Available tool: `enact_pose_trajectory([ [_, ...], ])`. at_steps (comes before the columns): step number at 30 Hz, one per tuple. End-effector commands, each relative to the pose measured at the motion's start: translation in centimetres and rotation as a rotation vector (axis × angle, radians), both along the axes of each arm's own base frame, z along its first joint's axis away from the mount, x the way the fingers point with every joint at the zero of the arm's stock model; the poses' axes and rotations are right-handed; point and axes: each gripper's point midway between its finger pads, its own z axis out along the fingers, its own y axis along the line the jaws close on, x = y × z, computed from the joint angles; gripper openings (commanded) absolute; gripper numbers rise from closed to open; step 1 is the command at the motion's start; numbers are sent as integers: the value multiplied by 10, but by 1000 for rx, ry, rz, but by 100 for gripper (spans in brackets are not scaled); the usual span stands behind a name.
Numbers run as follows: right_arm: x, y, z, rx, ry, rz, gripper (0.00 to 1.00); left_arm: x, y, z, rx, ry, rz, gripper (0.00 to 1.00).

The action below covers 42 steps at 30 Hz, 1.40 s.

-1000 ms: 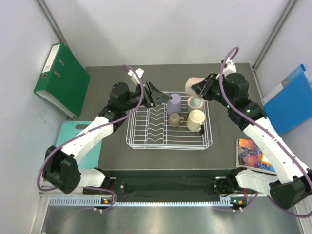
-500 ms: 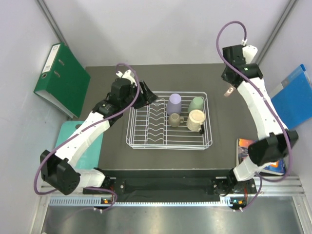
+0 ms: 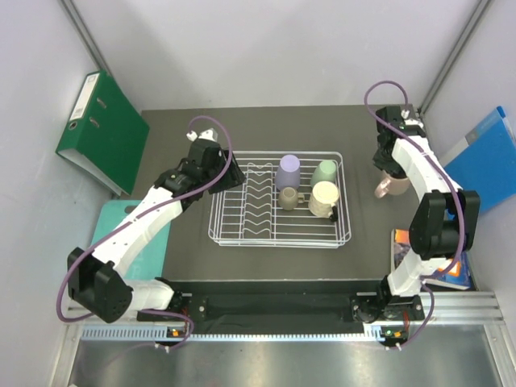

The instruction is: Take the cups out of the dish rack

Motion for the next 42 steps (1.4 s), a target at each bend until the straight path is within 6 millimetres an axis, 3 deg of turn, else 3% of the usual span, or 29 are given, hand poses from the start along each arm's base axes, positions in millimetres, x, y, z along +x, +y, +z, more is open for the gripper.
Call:
enact_pose_trajectory([
  [1,25,-2,-9,21,-71,12,0,-5,5,3,6,-17,1,63],
  [6,12,-3,-44,14,5,11,0,-6,10,3,32,-27,1,63],
  [18,13,14,-66,117,13,58,0,-5,5,-11,40,11,-15,63],
  [19,12,16,-67,128,18,63,2,-4,5,-11,39,12,-16,63],
  [20,12,17,-67,136,12,66,12,-4,4,-12,39,14,-17,63],
  [23,8,20,-68,163,-4,77,25,-2,4,-12,41,16,-18,63],
  [29,11,22,-49,174,-61,104,38,-2,-1,-15,24,18,-28,64],
  [35,16,25,-15,182,-149,121,45,-2,1,-16,29,24,-20,68],
  [42,16,25,19,170,-215,125,47,-1,3,-16,48,15,-23,72],
])
